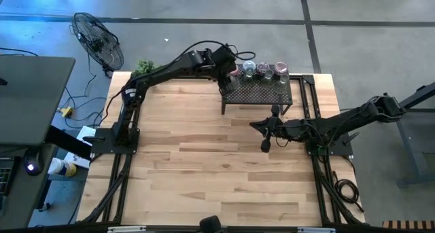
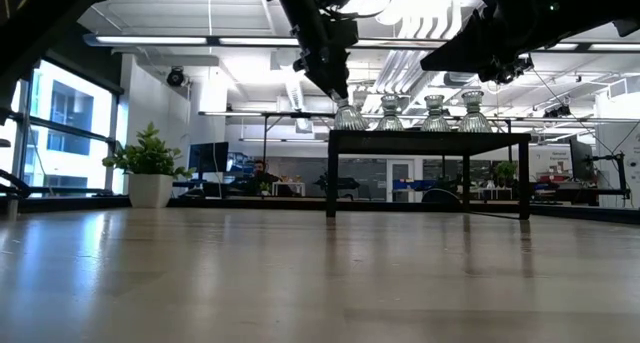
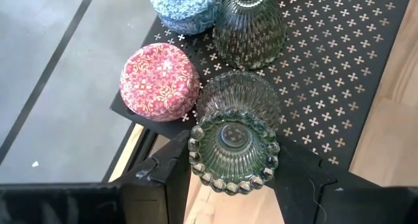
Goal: Pick & Place candle stick holders
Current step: Put the green glass candle holder on the shelf
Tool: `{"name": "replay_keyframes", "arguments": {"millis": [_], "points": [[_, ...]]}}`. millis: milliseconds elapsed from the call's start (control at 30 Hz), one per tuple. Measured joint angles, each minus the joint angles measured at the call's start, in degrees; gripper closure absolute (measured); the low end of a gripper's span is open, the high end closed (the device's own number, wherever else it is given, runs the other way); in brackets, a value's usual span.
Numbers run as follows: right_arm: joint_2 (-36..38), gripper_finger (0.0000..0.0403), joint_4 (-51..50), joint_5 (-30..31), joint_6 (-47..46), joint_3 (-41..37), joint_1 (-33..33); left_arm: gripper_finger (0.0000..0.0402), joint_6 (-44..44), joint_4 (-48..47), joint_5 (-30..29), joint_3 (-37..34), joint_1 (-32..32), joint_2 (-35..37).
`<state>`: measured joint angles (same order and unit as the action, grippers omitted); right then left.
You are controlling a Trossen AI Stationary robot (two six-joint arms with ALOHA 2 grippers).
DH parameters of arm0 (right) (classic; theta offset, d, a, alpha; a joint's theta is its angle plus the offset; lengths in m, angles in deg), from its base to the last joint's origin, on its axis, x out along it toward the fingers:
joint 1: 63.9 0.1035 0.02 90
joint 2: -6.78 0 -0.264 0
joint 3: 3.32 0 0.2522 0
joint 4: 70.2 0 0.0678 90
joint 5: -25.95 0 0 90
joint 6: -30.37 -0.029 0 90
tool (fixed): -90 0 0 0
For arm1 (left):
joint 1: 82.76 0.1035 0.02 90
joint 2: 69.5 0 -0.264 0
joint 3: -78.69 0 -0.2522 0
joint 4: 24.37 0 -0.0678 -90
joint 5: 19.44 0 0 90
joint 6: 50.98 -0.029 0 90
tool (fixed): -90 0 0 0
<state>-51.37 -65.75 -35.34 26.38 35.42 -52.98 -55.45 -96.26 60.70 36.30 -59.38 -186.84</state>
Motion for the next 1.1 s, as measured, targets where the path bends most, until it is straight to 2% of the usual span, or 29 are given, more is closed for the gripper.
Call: {"name": "replay_keyframes", "arguments": {"millis": [267,433,767,900,1100], "points": [[0.0,0.0401,0.0,0.0,0.1,0.0,0.0,0.0237,0.0,0.1,-0.2,0.0,-0.1,0.0],[0.0,0.0402,0.0,-0.3,0.1,0.0,0.0,0.0203,0.2,1.4,-0.1,-0.1,-0.1,0.0],[0.0,0.0401,0.0,-0.4,0.1,0.0,0.0,0.0194,0.0,2.3,-0.1,-0.1,-0.1,0.0],[0.0,0.0402,0.0,-0.4,0.1,0.0,0.0,0.0206,-1.0,3.3,-0.1,-0.1,-0.1,0.0],[0.0,0.0401,0.0,-0.4,0.1,0.0,0.0,0.0248,-1.3,6.5,0.5,-0.1,-0.1,0.1]]}}
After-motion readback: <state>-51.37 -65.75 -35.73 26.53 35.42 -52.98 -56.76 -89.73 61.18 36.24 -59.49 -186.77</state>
